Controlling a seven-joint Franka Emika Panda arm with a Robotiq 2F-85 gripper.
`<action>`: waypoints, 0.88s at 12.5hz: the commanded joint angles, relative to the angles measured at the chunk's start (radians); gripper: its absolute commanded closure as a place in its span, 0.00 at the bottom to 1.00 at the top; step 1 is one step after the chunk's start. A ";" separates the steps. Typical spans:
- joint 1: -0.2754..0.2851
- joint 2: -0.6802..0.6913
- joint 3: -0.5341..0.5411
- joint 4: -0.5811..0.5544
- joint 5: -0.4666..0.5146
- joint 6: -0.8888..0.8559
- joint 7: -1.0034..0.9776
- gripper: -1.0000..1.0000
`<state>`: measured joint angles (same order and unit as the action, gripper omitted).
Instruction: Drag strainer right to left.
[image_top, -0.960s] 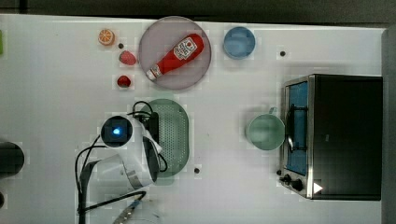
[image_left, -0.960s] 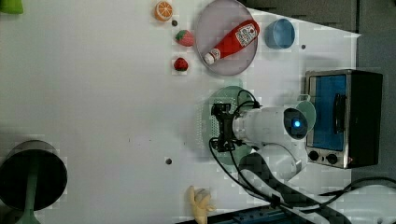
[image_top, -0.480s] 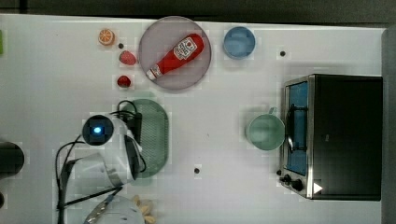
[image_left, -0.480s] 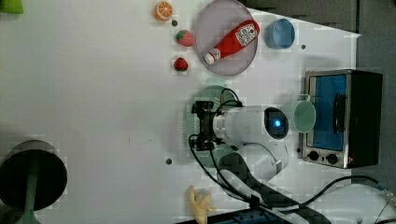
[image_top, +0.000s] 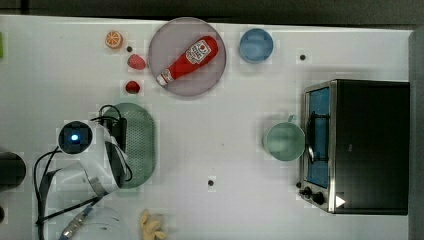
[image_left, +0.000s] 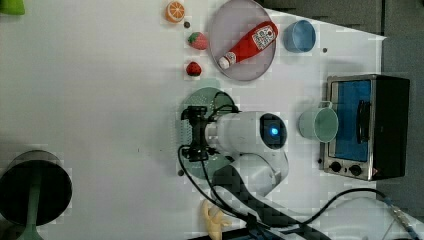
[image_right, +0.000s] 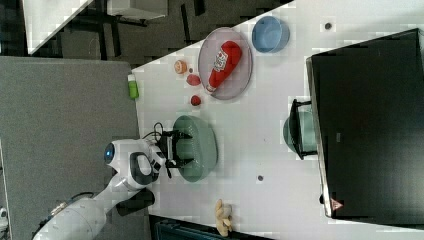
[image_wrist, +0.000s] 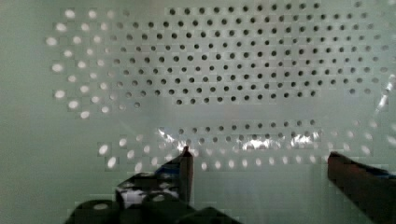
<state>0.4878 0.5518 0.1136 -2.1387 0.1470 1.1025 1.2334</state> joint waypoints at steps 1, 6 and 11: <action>0.052 0.012 0.013 0.053 -0.015 0.000 0.110 0.00; 0.100 0.063 0.013 0.135 -0.014 -0.001 0.113 0.00; 0.128 0.093 0.013 0.181 -0.009 -0.001 0.115 0.00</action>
<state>0.6030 0.6440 0.1127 -1.9863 0.1510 1.0859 1.3096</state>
